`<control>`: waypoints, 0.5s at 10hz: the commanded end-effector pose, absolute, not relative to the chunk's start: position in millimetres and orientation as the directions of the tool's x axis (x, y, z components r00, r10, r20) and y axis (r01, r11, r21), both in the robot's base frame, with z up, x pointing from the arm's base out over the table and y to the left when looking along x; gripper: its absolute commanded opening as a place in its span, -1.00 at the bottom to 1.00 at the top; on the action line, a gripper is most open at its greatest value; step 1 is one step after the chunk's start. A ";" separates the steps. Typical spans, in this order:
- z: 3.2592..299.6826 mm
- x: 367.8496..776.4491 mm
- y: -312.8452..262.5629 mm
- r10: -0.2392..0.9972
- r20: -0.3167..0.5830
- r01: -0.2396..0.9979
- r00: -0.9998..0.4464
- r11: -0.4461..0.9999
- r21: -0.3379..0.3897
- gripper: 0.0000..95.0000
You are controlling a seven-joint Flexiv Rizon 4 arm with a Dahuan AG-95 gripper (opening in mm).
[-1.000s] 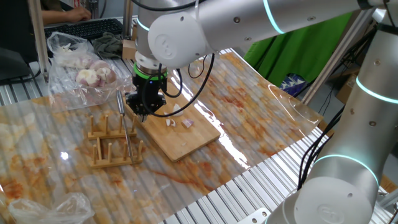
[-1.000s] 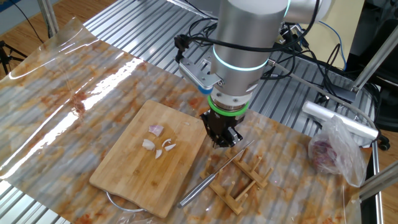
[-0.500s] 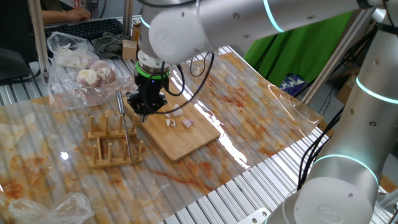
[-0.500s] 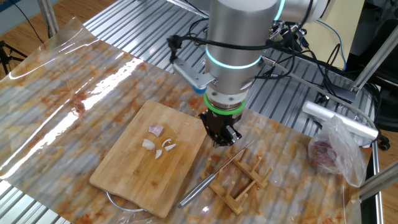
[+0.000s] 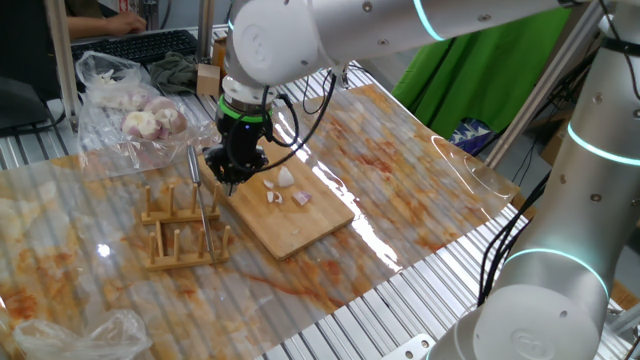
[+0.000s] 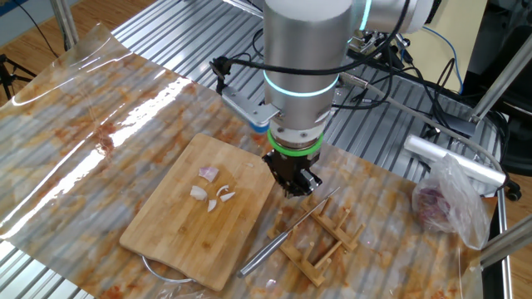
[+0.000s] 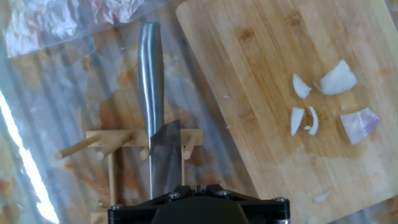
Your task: Chop the onions
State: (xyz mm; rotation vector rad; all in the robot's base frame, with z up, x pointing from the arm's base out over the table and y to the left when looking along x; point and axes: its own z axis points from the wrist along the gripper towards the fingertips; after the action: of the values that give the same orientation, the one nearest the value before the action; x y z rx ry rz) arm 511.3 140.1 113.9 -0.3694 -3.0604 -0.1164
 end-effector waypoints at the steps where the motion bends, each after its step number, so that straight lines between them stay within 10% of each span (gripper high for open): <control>1: 113.0 512.3 140.3 0.257 0.063 0.258 -0.964 0.966 0.019 -0.60; 3: 113.0 512.3 140.3 0.292 0.075 0.295 -0.953 0.955 0.023 -0.60; 4: 113.0 512.3 141.1 0.296 0.074 0.299 -0.952 0.954 0.026 -0.20; 5: 111.8 513.9 145.8 0.307 0.073 0.309 -0.949 0.951 0.025 -0.20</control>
State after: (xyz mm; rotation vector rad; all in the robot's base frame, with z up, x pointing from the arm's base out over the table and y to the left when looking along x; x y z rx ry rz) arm 513.6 145.3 111.6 -0.4534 -3.0392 -0.0103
